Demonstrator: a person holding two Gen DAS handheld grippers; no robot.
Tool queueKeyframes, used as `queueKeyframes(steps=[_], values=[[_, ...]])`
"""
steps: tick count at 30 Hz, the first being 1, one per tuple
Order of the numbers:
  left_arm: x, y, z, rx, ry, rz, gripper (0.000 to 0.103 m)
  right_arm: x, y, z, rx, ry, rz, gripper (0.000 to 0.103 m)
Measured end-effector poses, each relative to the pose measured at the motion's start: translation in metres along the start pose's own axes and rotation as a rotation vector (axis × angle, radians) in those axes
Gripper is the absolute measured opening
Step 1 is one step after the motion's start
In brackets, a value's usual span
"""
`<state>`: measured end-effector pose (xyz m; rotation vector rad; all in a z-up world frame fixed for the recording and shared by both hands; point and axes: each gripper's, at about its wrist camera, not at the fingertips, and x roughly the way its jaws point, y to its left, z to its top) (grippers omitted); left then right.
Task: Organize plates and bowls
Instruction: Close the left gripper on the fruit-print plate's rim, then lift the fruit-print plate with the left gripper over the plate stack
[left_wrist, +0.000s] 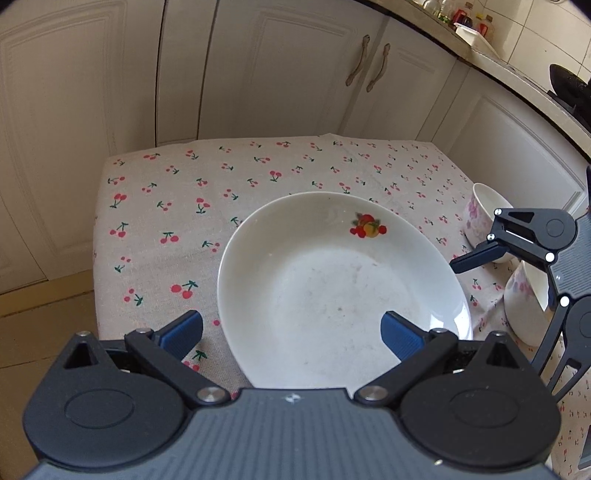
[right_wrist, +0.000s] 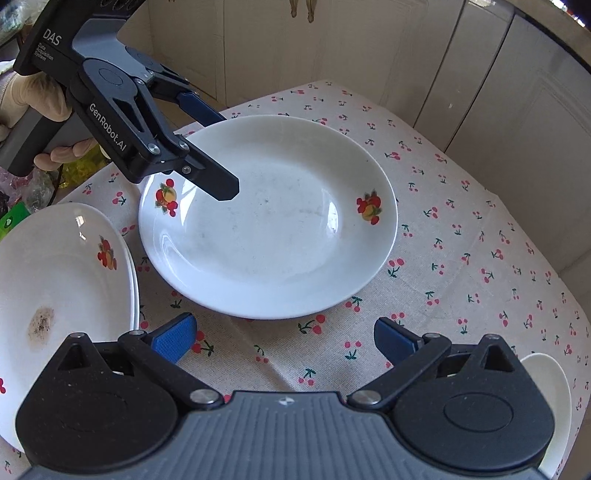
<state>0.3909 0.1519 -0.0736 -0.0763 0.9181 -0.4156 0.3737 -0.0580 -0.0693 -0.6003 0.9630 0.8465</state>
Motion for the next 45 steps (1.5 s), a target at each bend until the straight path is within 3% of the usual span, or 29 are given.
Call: queueKeyframes(steps=[8,22,31,45], values=[[0.005,0.001,0.002,0.017,0.014,-0.023,0.101,0.018,-0.002,0.008,0.010,0.063,0.057,0.103],[0.013,0.003,0.013,0.031,0.033,-0.065,0.099,0.022,-0.001,0.015,-0.063,0.050,0.092,0.103],[0.013,0.004,0.019,0.040,0.043,-0.088,0.090,0.023,-0.006,0.018,-0.093,0.037,0.111,0.103],[0.016,0.009,0.024,0.054,0.053,-0.093,0.090,0.009,-0.003,0.010,-0.076,-0.091,0.113,0.103]])
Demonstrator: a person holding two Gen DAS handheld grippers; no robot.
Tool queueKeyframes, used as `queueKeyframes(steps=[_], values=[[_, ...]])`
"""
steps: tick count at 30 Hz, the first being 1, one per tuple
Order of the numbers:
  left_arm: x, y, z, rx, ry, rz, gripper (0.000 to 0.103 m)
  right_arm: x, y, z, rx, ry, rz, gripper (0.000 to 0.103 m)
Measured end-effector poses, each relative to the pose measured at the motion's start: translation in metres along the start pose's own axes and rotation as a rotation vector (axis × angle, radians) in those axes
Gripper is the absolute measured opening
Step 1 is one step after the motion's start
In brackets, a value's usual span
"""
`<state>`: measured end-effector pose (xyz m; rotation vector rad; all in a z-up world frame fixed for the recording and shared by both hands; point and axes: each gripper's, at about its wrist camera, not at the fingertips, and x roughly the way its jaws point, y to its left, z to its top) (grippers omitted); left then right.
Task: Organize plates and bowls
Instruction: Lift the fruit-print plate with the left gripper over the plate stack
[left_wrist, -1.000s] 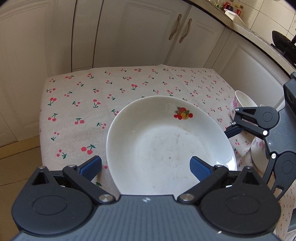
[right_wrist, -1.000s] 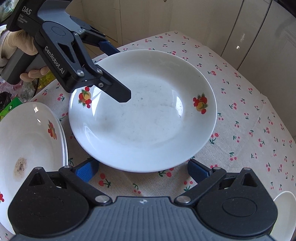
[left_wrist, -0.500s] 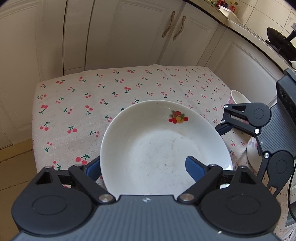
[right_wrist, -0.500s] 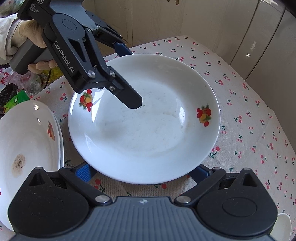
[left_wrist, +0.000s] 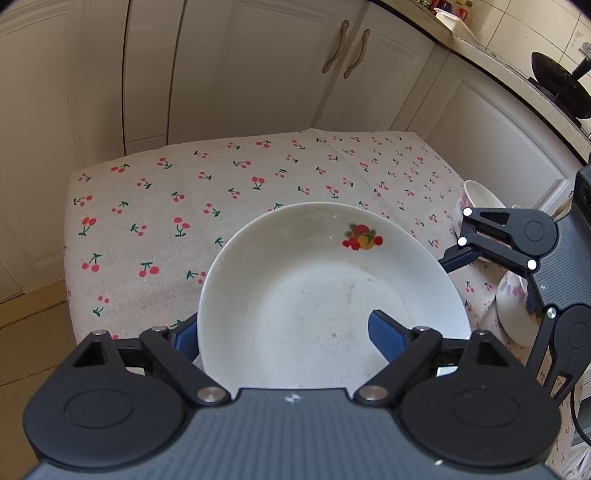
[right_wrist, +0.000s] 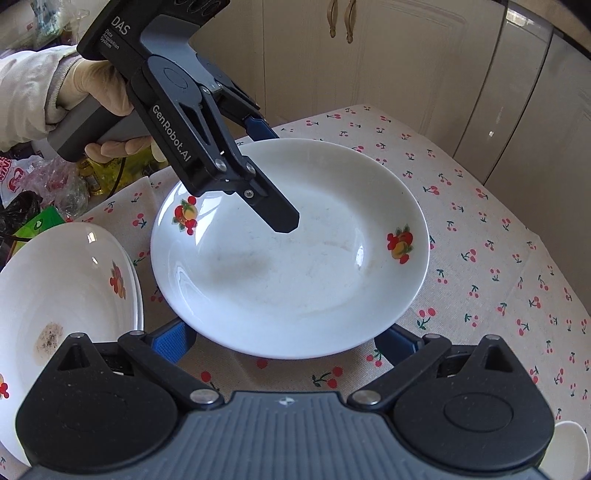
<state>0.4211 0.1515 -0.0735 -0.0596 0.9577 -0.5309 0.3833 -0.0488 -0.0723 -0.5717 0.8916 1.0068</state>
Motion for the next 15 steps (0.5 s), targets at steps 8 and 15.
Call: queueKeyframes(steps=[8,15], values=[[0.0047,-0.0012,0.0040,0.008,0.007,0.000,0.094,0.0009,0.0082,-0.0006,-0.030,-0.018,-0.033,0.103],[0.0060,-0.0023,0.0050,-0.006,0.012,0.008,0.094,-0.0014,0.0103,0.0006,-0.047,-0.026,-0.039,0.103]])
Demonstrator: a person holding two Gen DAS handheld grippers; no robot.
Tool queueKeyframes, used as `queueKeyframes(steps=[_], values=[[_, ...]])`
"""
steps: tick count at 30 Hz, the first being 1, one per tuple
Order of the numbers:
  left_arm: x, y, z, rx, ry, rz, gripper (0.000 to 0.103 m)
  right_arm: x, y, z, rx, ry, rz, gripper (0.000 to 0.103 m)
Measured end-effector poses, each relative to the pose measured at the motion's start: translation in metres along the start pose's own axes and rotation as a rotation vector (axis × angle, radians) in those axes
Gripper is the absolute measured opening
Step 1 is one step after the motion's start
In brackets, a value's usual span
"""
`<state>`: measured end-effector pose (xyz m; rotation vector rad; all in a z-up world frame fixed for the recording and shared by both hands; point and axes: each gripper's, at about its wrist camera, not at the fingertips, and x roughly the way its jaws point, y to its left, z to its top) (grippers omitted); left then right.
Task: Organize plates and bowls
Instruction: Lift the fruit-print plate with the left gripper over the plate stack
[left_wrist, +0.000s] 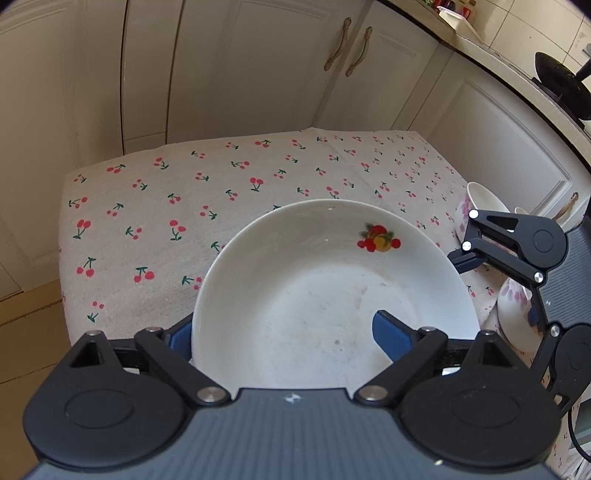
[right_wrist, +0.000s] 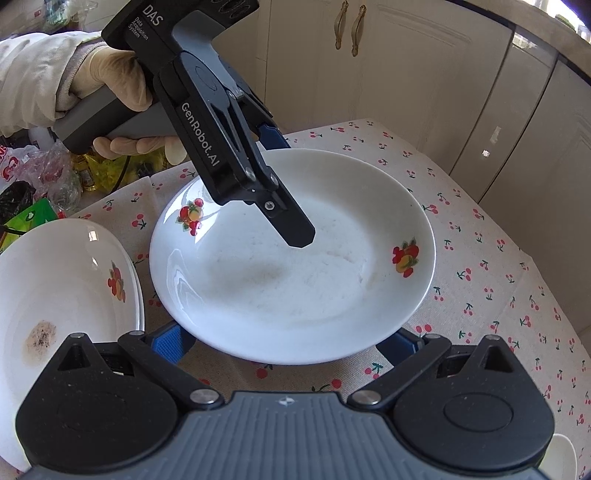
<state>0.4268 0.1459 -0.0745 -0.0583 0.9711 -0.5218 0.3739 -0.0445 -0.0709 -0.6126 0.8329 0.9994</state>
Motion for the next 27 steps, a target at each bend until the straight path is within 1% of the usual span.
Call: queueKeyframes(steps=[6,11,16,20,24,27], values=[[-0.001,0.001,-0.001,0.011,0.009,-0.011,0.094,0.004,-0.002,-0.001,0.008,0.010,0.005,0.103],[-0.006,0.006,-0.002,-0.034,0.033,-0.031,0.094,0.002,-0.001,-0.001,-0.006,0.002,-0.002,0.103],[-0.007,0.012,-0.001,-0.091,0.040,-0.054,0.094,-0.002,-0.004,-0.003,0.017,-0.018,0.007,0.103],[-0.007,0.010,-0.001,-0.079,0.042,-0.040,0.094,-0.004,-0.003,-0.004,0.019,-0.028,0.007,0.103],[-0.005,0.007,0.000,-0.080,0.047,-0.044,0.094,-0.008,-0.002,-0.004,0.014,-0.044,0.020,0.103],[-0.004,0.004,0.001,-0.070,0.049,-0.041,0.094,-0.010,0.001,-0.004,0.004,-0.041,0.009,0.103]])
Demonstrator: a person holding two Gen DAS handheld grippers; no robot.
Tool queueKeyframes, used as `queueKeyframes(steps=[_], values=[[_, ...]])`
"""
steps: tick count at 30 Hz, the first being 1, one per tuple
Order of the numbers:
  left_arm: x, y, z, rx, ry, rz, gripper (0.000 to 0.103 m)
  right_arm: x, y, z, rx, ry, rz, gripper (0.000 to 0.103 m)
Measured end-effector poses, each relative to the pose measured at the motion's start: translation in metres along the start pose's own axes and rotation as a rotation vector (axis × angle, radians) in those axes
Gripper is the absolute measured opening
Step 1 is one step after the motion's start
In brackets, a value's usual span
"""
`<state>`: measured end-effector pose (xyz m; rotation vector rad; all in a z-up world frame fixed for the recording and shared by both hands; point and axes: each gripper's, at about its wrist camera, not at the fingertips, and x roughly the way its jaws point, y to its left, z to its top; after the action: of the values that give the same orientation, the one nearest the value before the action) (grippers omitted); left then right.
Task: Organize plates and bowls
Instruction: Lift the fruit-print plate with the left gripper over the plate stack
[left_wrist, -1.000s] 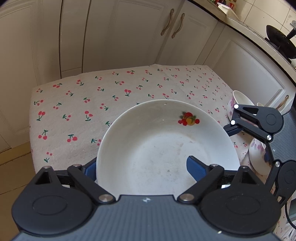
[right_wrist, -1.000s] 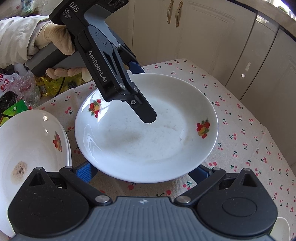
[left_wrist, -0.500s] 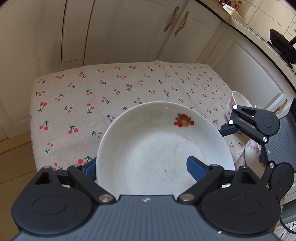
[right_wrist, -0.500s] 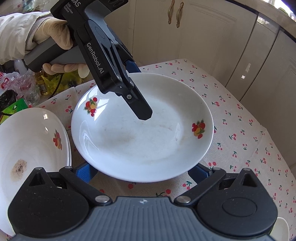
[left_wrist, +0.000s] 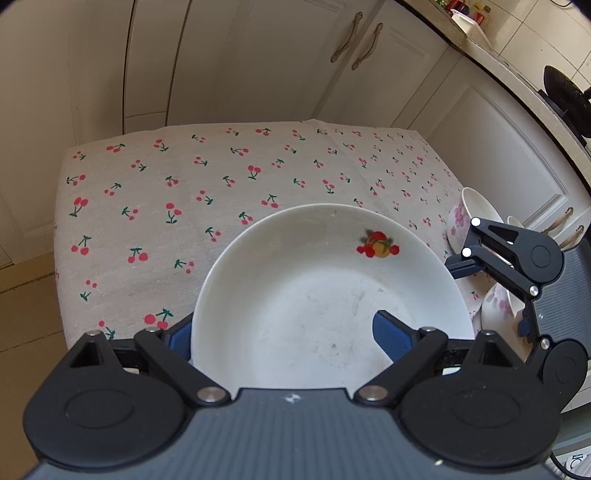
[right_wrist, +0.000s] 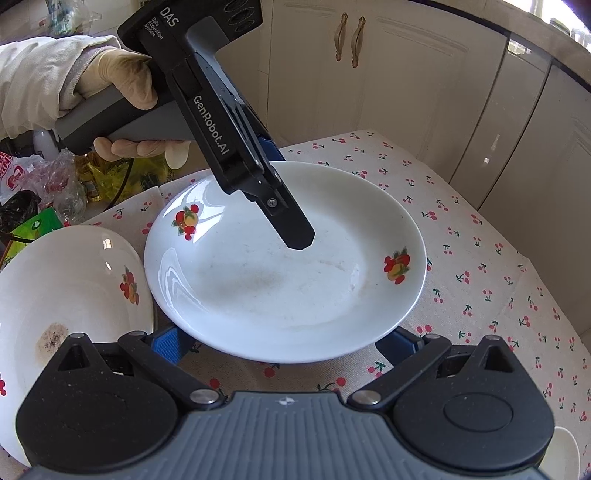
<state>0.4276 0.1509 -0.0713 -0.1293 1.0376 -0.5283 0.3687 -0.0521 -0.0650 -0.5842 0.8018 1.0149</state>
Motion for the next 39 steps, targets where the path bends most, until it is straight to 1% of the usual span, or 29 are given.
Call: queueKeyframes(steps=[3,11,21,29,39], values=[[-0.001,-0.001,0.001,-0.003,0.000,-0.006,0.094,-0.001,-0.002,-0.002,0.008,0.001,0.006,0.103],[-0.012,-0.016,0.007,0.022,-0.014,0.010,0.094,-0.013,-0.002,-0.001,0.017,-0.020,0.000,0.103],[-0.038,-0.049,0.004,0.060,-0.029,0.040,0.094,-0.044,0.012,-0.001,0.018,-0.056,-0.013,0.103],[-0.064,-0.076,-0.021,0.067,-0.044,0.052,0.094,-0.073,0.043,-0.011,0.028,-0.082,-0.011,0.103],[-0.092,-0.102,-0.068,0.067,-0.057,0.058,0.094,-0.098,0.092,-0.031,0.046,-0.105,-0.005,0.103]])
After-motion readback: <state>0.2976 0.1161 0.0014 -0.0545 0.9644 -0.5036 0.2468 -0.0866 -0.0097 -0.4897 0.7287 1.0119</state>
